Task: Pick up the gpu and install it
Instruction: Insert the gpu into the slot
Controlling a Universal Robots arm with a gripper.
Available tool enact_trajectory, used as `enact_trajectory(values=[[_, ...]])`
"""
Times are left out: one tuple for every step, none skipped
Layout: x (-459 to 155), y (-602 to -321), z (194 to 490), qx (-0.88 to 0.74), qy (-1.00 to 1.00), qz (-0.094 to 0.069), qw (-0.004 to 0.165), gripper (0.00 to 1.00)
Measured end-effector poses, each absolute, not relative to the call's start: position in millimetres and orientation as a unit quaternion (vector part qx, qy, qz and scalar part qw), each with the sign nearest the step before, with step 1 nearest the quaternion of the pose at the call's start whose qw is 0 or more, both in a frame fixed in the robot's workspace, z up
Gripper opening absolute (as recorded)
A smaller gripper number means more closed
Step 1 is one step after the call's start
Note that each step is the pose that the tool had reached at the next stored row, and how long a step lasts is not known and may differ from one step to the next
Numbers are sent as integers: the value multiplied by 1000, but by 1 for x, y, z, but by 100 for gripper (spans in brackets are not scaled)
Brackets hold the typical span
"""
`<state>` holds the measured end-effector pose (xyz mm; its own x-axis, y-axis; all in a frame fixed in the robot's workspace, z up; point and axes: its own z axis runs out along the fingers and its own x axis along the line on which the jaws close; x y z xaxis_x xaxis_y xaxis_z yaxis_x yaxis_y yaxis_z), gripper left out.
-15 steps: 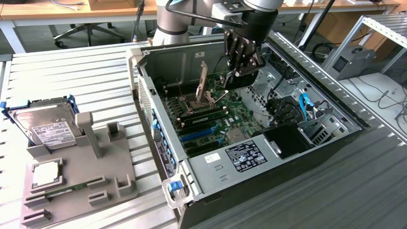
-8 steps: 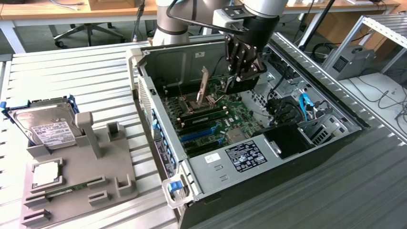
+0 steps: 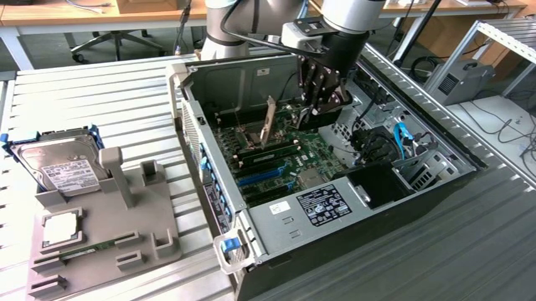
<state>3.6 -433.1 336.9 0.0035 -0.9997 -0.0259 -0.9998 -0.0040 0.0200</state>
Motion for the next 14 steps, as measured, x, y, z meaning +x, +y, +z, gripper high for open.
enact_trajectory(values=[[4, -433, 337, -708, 706, 16, 2, 26], [4, -433, 336, -708, 706, 16, 2, 26], [4, -434, 336, -708, 706, 16, 2, 26], [4, -434, 336, -708, 706, 16, 2, 26], [4, -434, 336, -708, 706, 16, 2, 26], [4, -434, 336, -708, 706, 16, 2, 26], [4, -434, 336, -708, 706, 16, 2, 26], [4, -434, 335, -708, 706, 16, 2, 26], [4, -435, 335, -708, 706, 16, 2, 26], [4, -435, 335, -708, 706, 16, 2, 26], [4, -435, 335, -708, 706, 16, 2, 26], [4, -435, 334, -708, 706, 16, 2, 26], [3, -435, 334, -708, 706, 16, 2, 26], [3, -436, 334, -708, 706, 16, 2, 26]])
